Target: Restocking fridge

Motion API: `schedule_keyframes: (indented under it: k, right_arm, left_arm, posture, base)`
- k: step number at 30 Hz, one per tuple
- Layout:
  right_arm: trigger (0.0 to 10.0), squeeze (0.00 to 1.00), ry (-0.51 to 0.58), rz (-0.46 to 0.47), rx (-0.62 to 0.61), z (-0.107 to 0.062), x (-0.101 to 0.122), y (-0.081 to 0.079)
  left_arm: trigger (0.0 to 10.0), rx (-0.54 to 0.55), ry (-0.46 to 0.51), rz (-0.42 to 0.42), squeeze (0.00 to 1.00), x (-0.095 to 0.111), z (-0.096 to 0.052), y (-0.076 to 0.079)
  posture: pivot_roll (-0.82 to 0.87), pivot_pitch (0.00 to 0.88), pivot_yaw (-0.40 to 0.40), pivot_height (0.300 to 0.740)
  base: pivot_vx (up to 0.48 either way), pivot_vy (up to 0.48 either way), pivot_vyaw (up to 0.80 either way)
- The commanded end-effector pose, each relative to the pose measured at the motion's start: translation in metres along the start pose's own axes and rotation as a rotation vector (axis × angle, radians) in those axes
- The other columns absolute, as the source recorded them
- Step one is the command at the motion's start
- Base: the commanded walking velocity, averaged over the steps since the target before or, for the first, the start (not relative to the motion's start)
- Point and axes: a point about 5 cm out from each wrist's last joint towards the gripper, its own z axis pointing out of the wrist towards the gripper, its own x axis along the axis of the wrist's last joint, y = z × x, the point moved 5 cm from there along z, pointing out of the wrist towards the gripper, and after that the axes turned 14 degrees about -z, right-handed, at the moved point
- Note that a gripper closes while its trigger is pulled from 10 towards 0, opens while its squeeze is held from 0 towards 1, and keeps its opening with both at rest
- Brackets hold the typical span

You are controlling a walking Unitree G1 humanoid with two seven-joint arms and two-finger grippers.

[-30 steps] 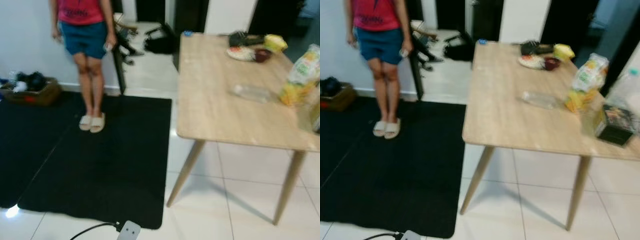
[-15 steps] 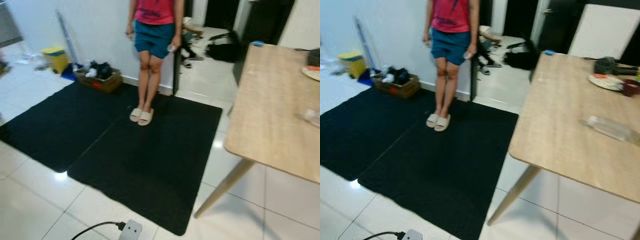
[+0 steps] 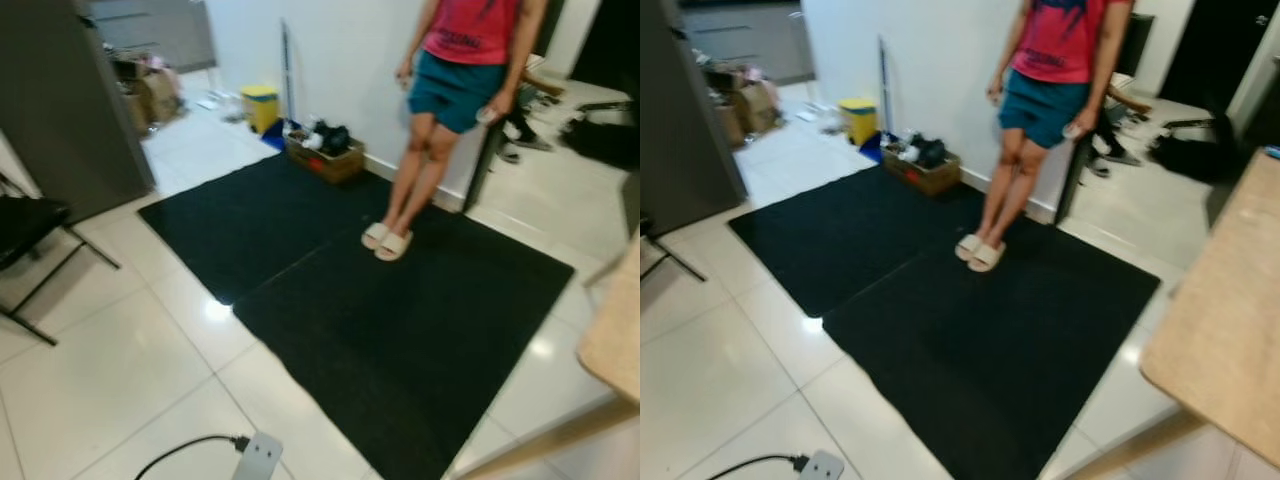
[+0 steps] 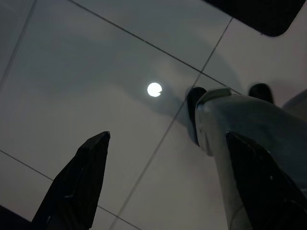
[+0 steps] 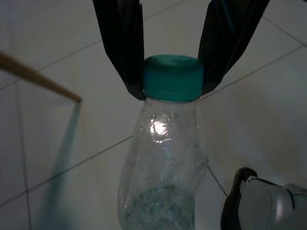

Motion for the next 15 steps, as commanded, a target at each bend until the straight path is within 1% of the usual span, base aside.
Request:
schedule_keyframes:
  k: [1, 15]
  right_arm:
    - [10.0, 0.0, -0.008, 0.0, -0.003, -0.0007, -0.0046, 0.0021]
    - [10.0, 0.0, 0.007, -0.013, 0.014, -0.0006, -0.0007, 0.0015]
  left_arm:
    - [10.0, -0.024, -0.084, -0.004, 0.0, -0.0249, -0.0016, 0.0092]
    - [10.0, -0.023, -0.082, -0.003, 0.0, -0.0244, -0.0016, 0.0089]
  posture:
    - [0.02, 0.0, -0.075, 0.74]
    - [0.02, 0.0, -0.074, 0.74]
  base:
    - [0.0, 0.0, 0.78]
    - [0.0, 0.0, 0.78]
